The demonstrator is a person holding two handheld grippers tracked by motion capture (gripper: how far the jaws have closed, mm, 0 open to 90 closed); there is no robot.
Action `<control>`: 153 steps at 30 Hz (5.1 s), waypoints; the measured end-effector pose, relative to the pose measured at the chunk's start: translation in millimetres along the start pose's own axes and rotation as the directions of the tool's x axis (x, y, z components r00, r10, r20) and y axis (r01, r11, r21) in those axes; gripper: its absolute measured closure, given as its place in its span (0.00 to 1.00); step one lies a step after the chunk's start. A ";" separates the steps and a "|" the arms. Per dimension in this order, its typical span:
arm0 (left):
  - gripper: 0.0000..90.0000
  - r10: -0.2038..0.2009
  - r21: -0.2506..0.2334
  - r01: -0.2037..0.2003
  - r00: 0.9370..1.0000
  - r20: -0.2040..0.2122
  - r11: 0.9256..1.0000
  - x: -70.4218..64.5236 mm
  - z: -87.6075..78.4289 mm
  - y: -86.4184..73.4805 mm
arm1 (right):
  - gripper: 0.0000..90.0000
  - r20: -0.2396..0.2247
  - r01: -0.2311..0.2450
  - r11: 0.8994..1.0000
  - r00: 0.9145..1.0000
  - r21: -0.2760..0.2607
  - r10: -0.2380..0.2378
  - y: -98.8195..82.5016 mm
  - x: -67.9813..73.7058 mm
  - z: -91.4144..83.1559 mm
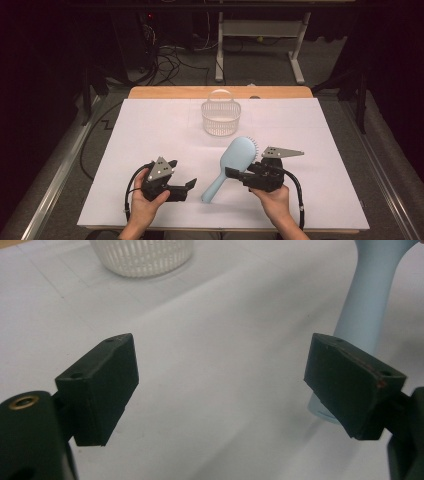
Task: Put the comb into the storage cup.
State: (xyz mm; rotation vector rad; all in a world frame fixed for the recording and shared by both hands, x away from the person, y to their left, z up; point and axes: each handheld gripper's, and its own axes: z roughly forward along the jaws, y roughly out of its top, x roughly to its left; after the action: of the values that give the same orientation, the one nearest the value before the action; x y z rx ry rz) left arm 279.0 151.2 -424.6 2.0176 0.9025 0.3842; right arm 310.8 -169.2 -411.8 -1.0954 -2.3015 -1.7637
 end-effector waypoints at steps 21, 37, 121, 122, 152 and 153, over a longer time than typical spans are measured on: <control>0.17 -0.051 -0.058 0.048 0.997 -0.064 0.997 24.7 -23.8 -4.4 | 0.62 0.034 -0.016 1.000 0.999 -0.017 0.017 3.8 -6.2 -14.4; 0.17 -0.123 -0.110 0.109 0.983 -0.133 0.988 53.8 -40.1 -20.6 | 0.62 0.075 -0.016 1.000 0.997 -0.007 0.017 4.9 -12.9 -26.4; 0.17 -0.189 -0.168 0.157 0.961 -0.201 0.973 76.1 -34.9 -58.6 | 0.61 0.296 0.028 1.000 0.955 -0.012 -0.023 123.5 -56.8 -29.8; 0.17 -0.189 -0.168 0.157 0.961 -0.200 0.973 76.1 -34.8 -58.6 | 0.61 0.298 0.028 1.000 0.954 -0.009 -0.024 125.1 -57.0 -28.9; 0.17 -0.179 -0.162 0.149 0.966 -0.188 0.975 76.0 -32.0 -58.5 | 0.61 0.336 -0.006 1.000 0.942 -0.020 0.013 161.1 -68.2 -3.4; 0.17 -0.179 -0.164 0.148 0.965 -0.190 0.975 75.8 -32.0 -58.6 | 0.61 0.344 -0.004 1.000 0.939 -0.021 0.011 162.2 -68.3 -2.5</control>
State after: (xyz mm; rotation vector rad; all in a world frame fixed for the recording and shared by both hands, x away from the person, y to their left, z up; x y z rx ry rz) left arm 286.6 245.9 -458.8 1.7746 1.1251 0.5559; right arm 450.0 -188.8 -305.9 -1.5242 -2.4617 -1.7115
